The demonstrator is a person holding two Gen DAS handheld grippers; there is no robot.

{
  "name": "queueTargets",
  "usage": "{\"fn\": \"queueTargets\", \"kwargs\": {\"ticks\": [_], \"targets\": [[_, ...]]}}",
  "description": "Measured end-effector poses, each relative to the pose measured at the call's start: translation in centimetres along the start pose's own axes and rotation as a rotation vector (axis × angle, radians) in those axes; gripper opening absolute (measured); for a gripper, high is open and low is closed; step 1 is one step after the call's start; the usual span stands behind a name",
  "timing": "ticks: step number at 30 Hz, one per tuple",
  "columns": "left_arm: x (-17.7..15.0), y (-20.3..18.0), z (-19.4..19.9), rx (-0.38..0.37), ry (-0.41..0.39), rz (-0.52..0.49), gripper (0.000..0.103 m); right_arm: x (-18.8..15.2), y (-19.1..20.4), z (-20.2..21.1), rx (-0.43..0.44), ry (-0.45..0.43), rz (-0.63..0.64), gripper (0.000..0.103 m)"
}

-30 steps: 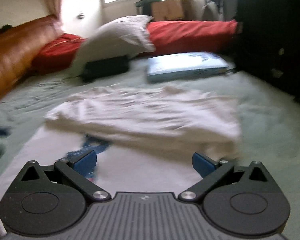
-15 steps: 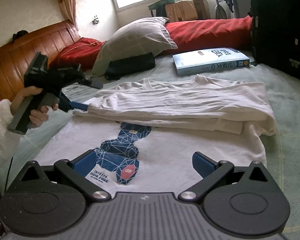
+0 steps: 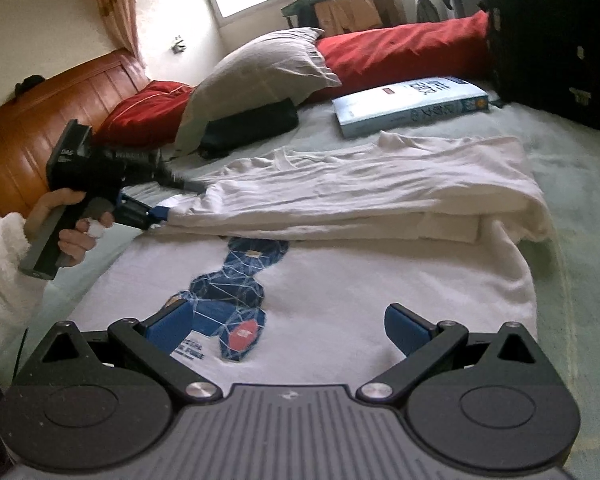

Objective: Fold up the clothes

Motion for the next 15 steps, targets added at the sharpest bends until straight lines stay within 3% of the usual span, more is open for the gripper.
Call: {"fn": "queueTargets", "kwargs": {"ticks": [1,3,5,10,15], "targets": [[-0.1,-0.2,0.1,0.025,-0.004,-0.016,0.030,-0.1,-0.1,0.1,0.000,-0.003,-0.004,0.103],[-0.3,-0.7,0.2,0.067,-0.014,-0.049,0.015,-0.2,-0.3,0.2,0.000,-0.007,-0.012,0.103],[-0.4,-1.5,0.5,0.089,-0.030,-0.082,0.010,-0.2,-0.3,0.2,-0.007,-0.009,-0.015,0.103],[0.4,-3.2,2.2,0.119,-0.103,-0.146,0.009,-0.1,-0.3,0.8,-0.014,-0.027,-0.003,0.103],[1.2,-2.6,2.4,0.187,-0.121,-0.153,0.009,-0.1,-0.6,0.9,-0.028,-0.025,-0.011,0.103]]}}
Point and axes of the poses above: each gripper's, at about its wrist camera, not at the fingertips, and z roughly against the way its jaws point, y to its left, x to its top, the point moved 2 cm from there along -z, roughly the way its jaws point, and after that the axes turned 15 degrees about y, right-handed, at the moved point
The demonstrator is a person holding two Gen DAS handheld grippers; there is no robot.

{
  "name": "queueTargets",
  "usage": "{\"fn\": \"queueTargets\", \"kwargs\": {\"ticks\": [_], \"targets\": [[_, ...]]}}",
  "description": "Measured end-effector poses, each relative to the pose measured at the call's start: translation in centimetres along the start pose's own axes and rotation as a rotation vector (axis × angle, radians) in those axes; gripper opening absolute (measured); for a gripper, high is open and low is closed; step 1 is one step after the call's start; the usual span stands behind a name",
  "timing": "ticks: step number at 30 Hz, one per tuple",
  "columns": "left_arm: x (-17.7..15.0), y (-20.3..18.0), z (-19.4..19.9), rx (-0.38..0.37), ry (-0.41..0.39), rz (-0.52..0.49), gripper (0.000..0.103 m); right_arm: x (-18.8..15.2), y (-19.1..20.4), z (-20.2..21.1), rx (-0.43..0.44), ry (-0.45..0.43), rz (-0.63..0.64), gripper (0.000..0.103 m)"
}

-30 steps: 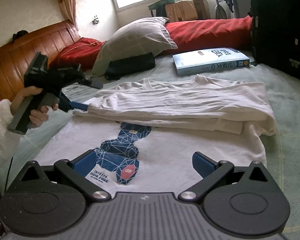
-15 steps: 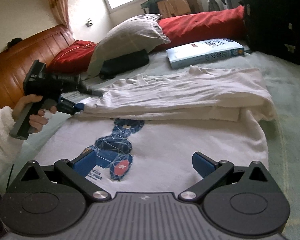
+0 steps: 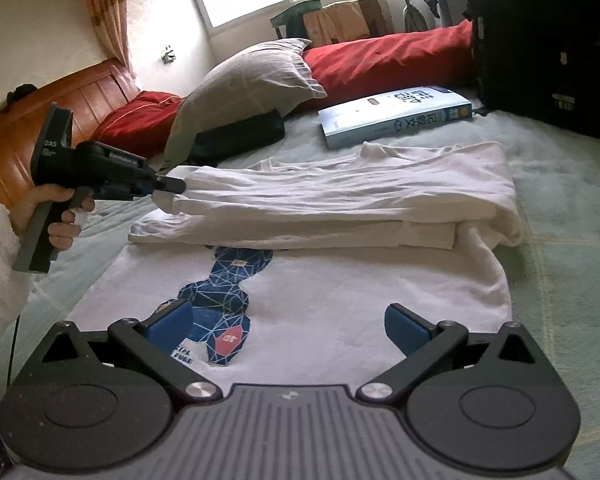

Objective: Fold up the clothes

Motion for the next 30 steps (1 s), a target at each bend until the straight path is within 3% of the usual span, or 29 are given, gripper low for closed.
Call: {"fn": "queueTargets", "kwargs": {"ticks": [4,10,14,17,21,23,25,26,28,30], "targets": [[-0.2,1.8,-1.5,0.012,0.042,0.037,0.010,-0.1,-0.2,0.0,-0.015,0.014,0.003,0.103],[-0.1,2.5,-0.5,0.041,0.014,0.060,0.019,0.6,-0.6,0.7,-0.073,0.017,0.048,0.103],[-0.2,2.7,1.8,0.084,-0.029,0.063,0.032,2.2,-1.5,1.8,-0.135,-0.015,0.105,0.103],[-0.4,1.1,3.0,0.057,-0.062,-0.002,0.052,4.4,-3.1,2.1,-0.154,-0.034,0.104,0.103],[-0.2,-2.6,1.1,-0.017,-0.024,-0.113,0.056,8.5,-5.7,0.8,-0.026,-0.024,0.031,0.103],[-0.2,-4.1,-1.1,-0.042,0.015,-0.147,0.056,10.2,-7.3,-1.1,0.046,-0.011,-0.035,0.099],[-0.5,-4.7,-3.0,-0.036,0.051,-0.165,0.058,10.9,-9.1,-3.5,0.067,0.030,-0.091,0.086],[-0.7,-4.8,-3.9,-0.023,0.069,-0.169,0.059,10.8,-10.0,-4.5,0.045,0.055,-0.113,0.083],[-1.4,-4.2,-4.3,-0.025,0.057,-0.186,0.059,9.6,-11.3,-5.4,-0.034,0.070,-0.084,0.057],[-1.7,-3.6,-3.9,-0.007,0.047,-0.190,0.059,8.6,-12.2,-4.7,-0.037,0.054,-0.084,0.057]]}}
Point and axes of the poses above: each gripper's, at about its wrist camera, not at the fingertips, and z roughly against the way its jaws point, y to its left, x to its top, the point moved 2 cm from there along -z, roughly the way its jaws point, and after that the axes turned 15 degrees about y, right-handed, at the moved point
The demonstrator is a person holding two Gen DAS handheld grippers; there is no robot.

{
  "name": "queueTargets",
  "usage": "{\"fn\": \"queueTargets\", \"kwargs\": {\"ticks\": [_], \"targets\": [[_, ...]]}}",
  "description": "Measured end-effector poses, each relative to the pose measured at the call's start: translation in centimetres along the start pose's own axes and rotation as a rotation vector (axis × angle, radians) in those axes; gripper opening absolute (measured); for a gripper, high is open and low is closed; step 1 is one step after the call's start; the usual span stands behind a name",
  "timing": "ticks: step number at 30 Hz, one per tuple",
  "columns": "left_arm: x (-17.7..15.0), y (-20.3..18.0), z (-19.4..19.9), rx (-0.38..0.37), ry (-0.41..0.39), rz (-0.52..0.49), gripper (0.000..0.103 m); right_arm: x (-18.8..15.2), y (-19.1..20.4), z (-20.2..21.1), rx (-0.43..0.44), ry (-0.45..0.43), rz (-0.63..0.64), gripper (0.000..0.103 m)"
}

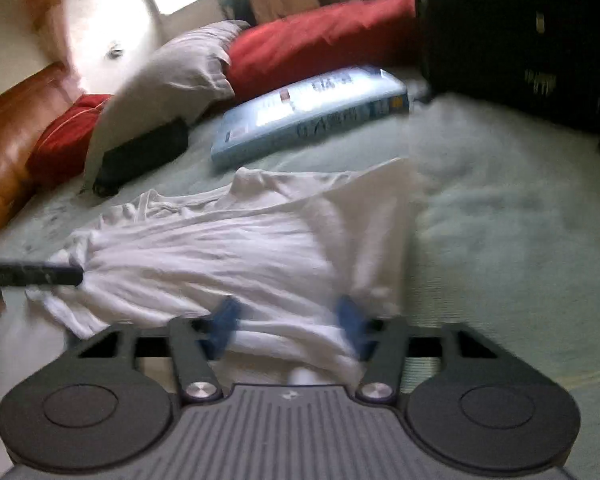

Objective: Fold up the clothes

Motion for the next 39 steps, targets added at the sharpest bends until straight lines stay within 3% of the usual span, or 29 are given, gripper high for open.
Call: {"fn": "queueTargets", "kwargs": {"ticks": [4,6,8,13,16,21,23,25,26,27,28,31,35,39], "targets": [[0.5,-0.2,1.2,0.048,-0.027,-0.019,0.065,0.8,1.0,1.5,-0.106,-0.013,0.037,0.058],[0.8,-0.6,1.2,0.041,-0.047,-0.039,0.071,2.1,1.7,1.8,-0.099,-0.055,0.070,0.058],[1.1,-0.6,0.5,0.018,-0.041,-0.041,0.071,3.6,2.2,0.9,-0.110,-0.065,0.089,0.058],[0.4,0.5,0.1,0.018,-0.037,-0.029,0.073,4.8,-0.7,-3.3,-0.270,-0.001,0.084,0.057],[0.2,1.1,0.9,0.000,-0.039,-0.021,0.073,4.5,-2.9,-2.6,-0.252,-0.014,0.018,0.058],[0.4,-0.5,2.1,0.021,-0.092,-0.065,0.076,5.4,-2.0,-1.0,-0.255,-0.054,0.004,0.057],[0.5,-1.1,2.1,0.008,-0.094,-0.088,0.077,6.1,-1.9,-0.9,-0.266,-0.071,-0.007,0.052],[0.6,-1.2,1.7,-0.019,-0.077,-0.092,0.077,6.6,-3.3,-1.6,-0.223,-0.048,-0.067,0.045],[0.5,-1.2,1.5,-0.025,-0.073,-0.091,0.077,6.7,-4.2,-2.1,-0.183,-0.031,-0.108,0.037],[0.4,-1.1,1.4,-0.023,-0.072,-0.086,0.077,6.7,-5.1,-2.4,-0.139,-0.030,-0.140,0.013],[0.4,-0.9,1.2,-0.016,-0.072,-0.078,0.077,6.4,-5.4,-2.3,-0.101,-0.045,-0.162,0.009],[0.2,-0.2,0.6,0.005,-0.055,-0.058,0.077,5.4,-5.8,-1.4,-0.089,-0.098,-0.180,0.006],[0.1,0.0,0.1,0.013,-0.042,-0.045,0.078,5.0,-7.2,-1.6,-0.137,-0.079,-0.218,0.001],[0.1,-0.8,1.1,0.032,-0.065,-0.085,0.078,5.3,-6.5,0.6,-0.175,-0.131,-0.205,0.010]]}}
Point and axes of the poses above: each gripper's, at about its wrist camera, not at the fingertips, and z roughly against the way its jaws point, y to its left, x to its top, the point moved 2 cm from there along -z, roughly the way its jaws point, and after that the axes turned 15 degrees about y, right-handed, at the moved point
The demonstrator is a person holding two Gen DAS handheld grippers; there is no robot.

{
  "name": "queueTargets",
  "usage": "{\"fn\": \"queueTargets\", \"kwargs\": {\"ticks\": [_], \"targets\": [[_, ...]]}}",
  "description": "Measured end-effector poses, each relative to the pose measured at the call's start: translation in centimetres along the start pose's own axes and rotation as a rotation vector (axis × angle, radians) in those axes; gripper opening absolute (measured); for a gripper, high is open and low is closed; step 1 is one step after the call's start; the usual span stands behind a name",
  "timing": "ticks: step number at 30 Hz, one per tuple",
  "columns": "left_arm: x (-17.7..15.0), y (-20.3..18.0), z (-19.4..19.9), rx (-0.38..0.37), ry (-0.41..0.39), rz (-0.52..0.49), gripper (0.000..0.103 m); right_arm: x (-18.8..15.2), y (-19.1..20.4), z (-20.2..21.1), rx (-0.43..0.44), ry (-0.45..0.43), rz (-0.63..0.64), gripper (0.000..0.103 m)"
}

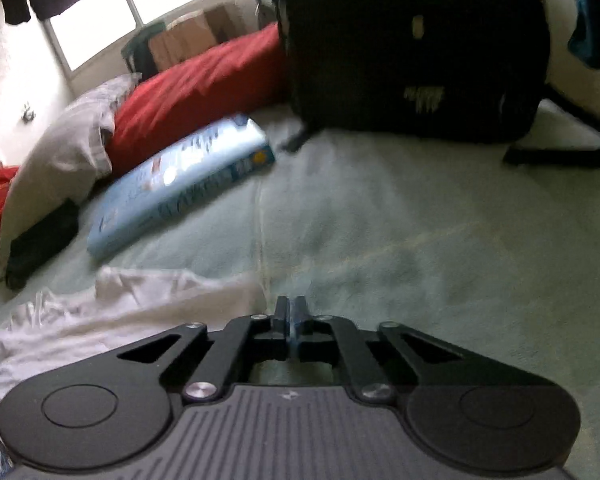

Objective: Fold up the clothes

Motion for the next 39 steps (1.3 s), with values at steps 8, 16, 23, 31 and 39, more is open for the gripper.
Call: {"fn": "queueTargets", "kwargs": {"ticks": [8,16,23,31,39], "targets": [[0.1,1.0,-1.5,0.001,0.036,0.030,0.078,1.4,5.6,-2.6,0.024,0.087,0.195,0.012],[-0.3,-0.4,0.9,0.079,-0.001,-0.045,0.078,1.5,5.0,1.0,-0.002,0.054,0.205,0.021],[-1.6,-3.5,3.5,0.073,-0.035,-0.127,0.080,-4.9,6.3,6.8,-0.007,0.092,0.305,0.052],[-3.7,-6.2,4.6,0.037,-0.038,-0.135,0.081,-9.3,2.6,4.2,0.143,0.147,-0.021,0.037],[-4.8,-7.1,5.1,0.056,-0.029,-0.144,0.081,-9.6,0.4,3.2,0.286,0.091,-0.180,0.016]]}}
Point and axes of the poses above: each gripper's, at about its wrist camera, not at the fingertips, and z roughly against the way its jaws point, y to its left, x to its top, the point moved 2 cm from there along -z, roughly the way its jaws point, and after that the axes turned 15 degrees about y, right-handed, at the moved point
